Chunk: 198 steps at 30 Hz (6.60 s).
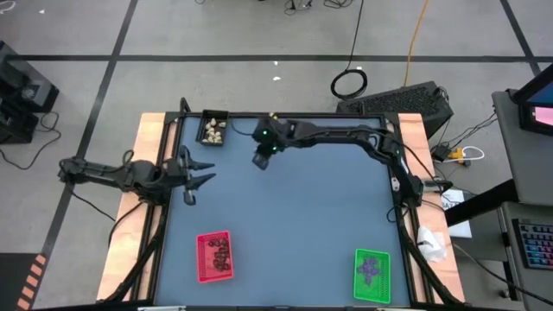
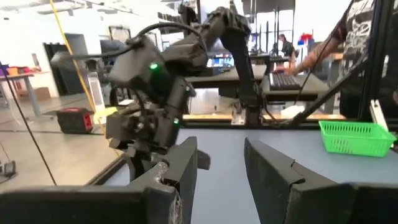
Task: Sort Halloween decoration
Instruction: Put the white skull toy into the black bin, then put the violet spider toy into the green bin
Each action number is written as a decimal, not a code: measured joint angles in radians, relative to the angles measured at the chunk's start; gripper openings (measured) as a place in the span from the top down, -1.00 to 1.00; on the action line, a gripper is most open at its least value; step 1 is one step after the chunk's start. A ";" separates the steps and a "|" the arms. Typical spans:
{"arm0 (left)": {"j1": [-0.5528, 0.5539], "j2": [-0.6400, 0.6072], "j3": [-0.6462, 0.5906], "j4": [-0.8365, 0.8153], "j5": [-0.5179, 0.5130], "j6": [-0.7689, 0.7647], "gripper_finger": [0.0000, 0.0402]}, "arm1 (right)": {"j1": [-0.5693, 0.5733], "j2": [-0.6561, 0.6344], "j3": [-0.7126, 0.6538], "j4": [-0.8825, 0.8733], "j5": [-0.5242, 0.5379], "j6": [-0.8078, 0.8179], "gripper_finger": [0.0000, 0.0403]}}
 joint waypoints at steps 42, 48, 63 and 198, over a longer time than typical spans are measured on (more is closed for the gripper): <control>-0.001 -0.159 0.000 -0.057 -0.008 0.025 0.36 | -0.033 0.467 0.598 0.427 0.002 0.098 0.70; -0.001 -0.159 0.000 -0.055 -0.008 0.024 0.36 | -0.041 0.495 0.591 0.427 0.002 0.140 0.70; -0.001 -0.158 0.000 -0.042 -0.004 0.023 0.36 | -0.041 0.553 0.591 0.544 0.000 0.211 0.70; 0.528 1.325 0.854 -0.302 0.369 0.069 1.00 | 0.222 -0.871 -1.368 1.012 0.166 -0.061 1.00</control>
